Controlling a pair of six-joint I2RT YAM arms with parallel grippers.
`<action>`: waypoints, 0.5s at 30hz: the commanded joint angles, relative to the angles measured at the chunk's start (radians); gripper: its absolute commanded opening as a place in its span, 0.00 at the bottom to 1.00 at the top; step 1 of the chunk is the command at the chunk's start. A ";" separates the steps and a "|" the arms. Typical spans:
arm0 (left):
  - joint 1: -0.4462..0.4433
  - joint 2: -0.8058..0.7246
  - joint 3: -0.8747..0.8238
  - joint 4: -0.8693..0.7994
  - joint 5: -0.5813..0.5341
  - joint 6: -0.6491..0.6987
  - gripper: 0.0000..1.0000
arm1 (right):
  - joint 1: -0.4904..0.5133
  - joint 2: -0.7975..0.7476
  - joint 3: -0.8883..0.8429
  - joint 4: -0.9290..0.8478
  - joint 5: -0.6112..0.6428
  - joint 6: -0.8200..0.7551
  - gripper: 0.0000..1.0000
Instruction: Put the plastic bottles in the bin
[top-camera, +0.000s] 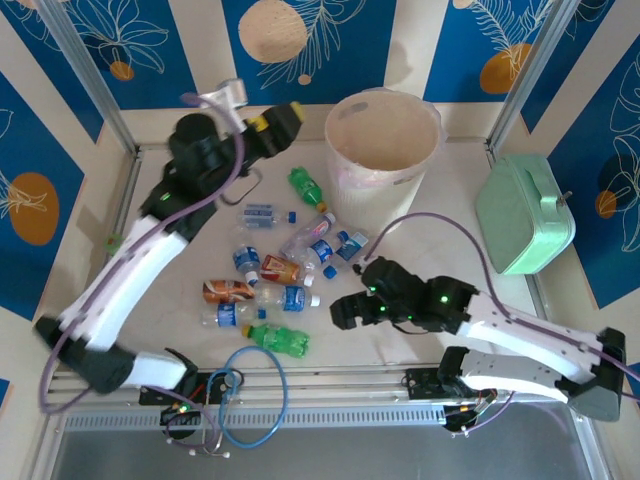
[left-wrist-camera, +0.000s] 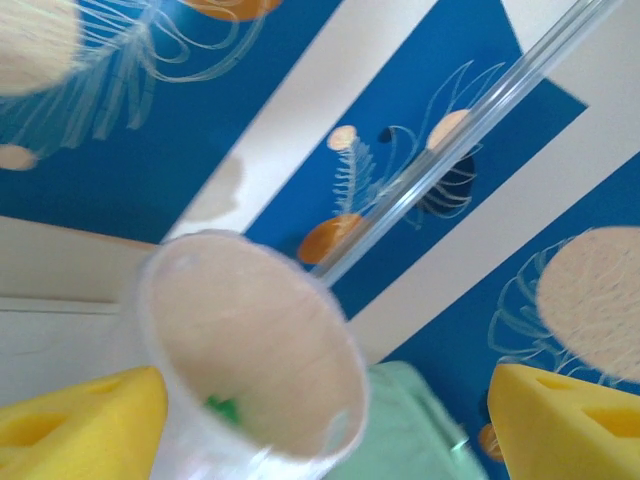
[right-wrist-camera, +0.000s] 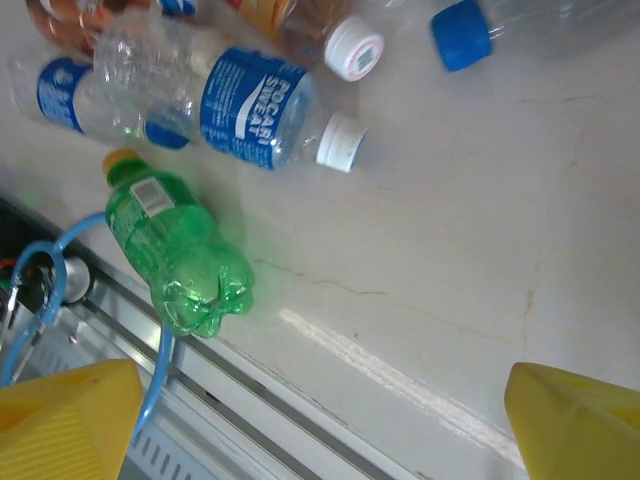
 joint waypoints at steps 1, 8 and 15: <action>0.009 -0.096 -0.149 -0.375 -0.140 0.153 0.85 | 0.035 0.107 0.062 0.050 -0.067 -0.092 0.94; 0.014 -0.394 -0.524 -0.529 -0.183 0.052 0.85 | 0.082 0.370 0.178 0.057 -0.035 -0.168 0.89; 0.015 -0.525 -0.713 -0.634 -0.082 -0.091 0.80 | 0.128 0.466 0.254 0.066 -0.134 -0.247 0.89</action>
